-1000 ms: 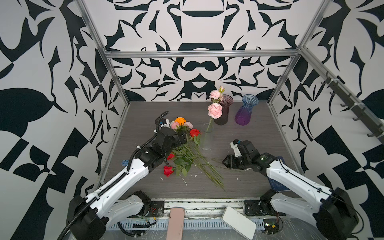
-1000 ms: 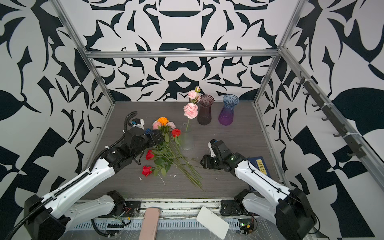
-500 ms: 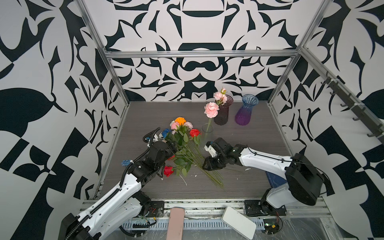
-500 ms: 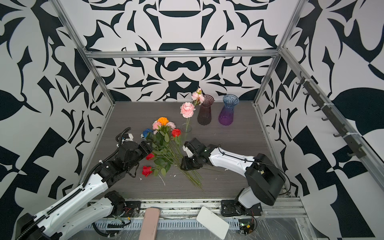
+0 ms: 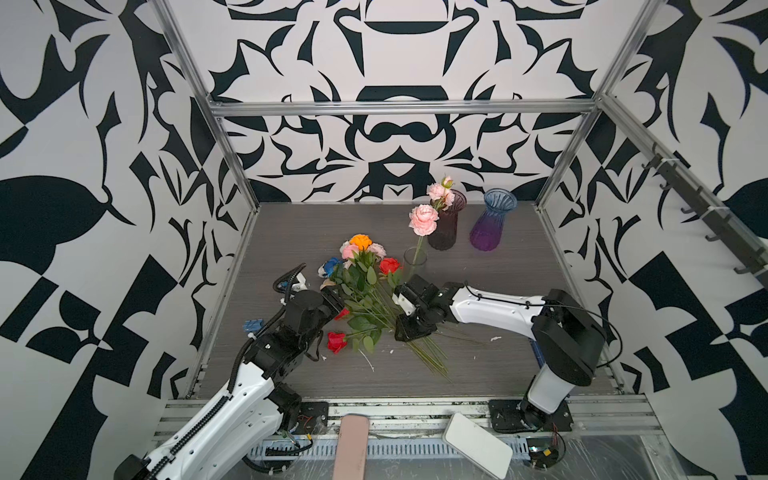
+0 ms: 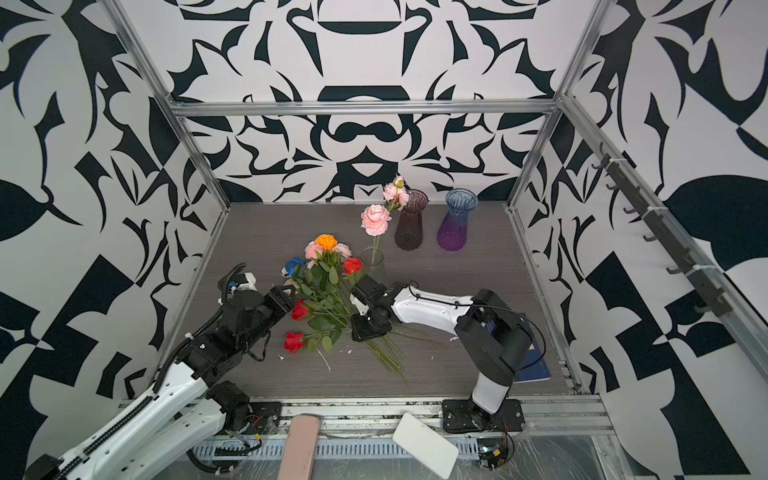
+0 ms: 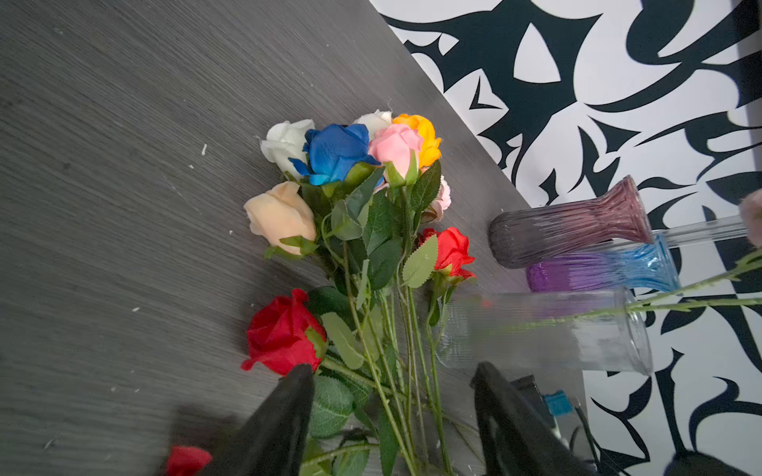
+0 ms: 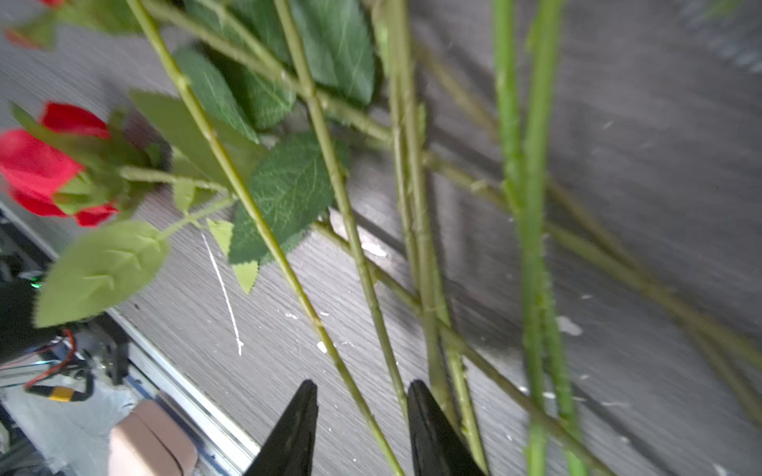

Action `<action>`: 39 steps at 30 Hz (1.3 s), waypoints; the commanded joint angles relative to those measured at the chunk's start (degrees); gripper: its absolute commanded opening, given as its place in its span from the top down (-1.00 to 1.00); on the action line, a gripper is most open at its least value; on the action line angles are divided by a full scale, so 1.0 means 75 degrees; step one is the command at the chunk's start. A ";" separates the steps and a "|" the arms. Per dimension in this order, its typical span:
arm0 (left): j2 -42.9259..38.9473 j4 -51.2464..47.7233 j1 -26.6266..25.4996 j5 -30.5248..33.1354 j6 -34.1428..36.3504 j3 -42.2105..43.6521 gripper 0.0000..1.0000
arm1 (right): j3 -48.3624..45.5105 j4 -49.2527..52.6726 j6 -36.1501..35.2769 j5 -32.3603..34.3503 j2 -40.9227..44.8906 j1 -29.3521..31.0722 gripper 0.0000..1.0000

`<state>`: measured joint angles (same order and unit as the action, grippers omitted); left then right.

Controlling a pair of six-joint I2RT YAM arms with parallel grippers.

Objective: Arrange the flowers into the vase

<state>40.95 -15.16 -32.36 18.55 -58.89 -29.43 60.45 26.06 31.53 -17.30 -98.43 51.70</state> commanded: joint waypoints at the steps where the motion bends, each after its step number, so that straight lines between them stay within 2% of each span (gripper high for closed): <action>1: 0.0402 0.0152 0.0280 -0.0611 0.0377 -0.0337 -0.32 | 0.0294 0.0115 0.0092 0.0279 0.0053 0.0238 0.23; 7: 0.0801 -0.0014 0.0733 -0.1304 0.0778 -0.0769 -0.34 | 0.0440 0.0074 0.0252 0.0429 -0.0012 0.0337 0.54; 12: 0.0693 0.0075 0.0799 -0.1584 0.0913 -0.0752 -0.38 | 0.0566 0.0134 0.0284 0.0551 0.0132 0.0359 0.96; 13: 0.0687 0.0094 0.0799 -0.1635 0.0920 -0.0752 -0.38 | 0.0561 0.0124 0.0284 0.0577 0.0166 0.0366 0.98; 16: 0.0704 0.0069 0.0799 -0.1756 0.0915 -0.0781 -0.40 | 0.0515 0.0123 0.0305 0.0605 0.0158 0.0384 0.93; 18: 0.0687 0.0041 0.0799 -0.1815 0.0892 -0.0787 -0.41 | 0.0465 0.0111 0.0300 0.0597 0.0114 0.0413 0.65; 20: 0.0643 0.0059 0.0799 -0.1879 0.0879 -0.0787 -0.42 | 0.0426 0.0093 0.0291 0.0582 0.0073 0.0439 0.53; 24: 0.0553 0.0156 0.0799 -0.2009 0.0868 -0.0743 -0.45 | 0.0437 0.0087 0.0252 0.0505 -0.0021 0.0510 0.47; 32: 0.0341 0.0111 0.0799 -0.2098 0.0752 -0.0752 -0.42 | 0.0597 0.0103 0.0097 0.0489 -0.0333 0.0559 0.49; 39: -0.0078 0.0368 0.0799 -0.1937 0.0816 -0.0717 -0.27 | 0.1573 0.0528 -0.0450 0.0496 -0.0564 0.0556 0.81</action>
<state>41.52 -13.91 -26.61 3.46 -52.88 -33.95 67.83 28.75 30.46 -13.89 -103.98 55.61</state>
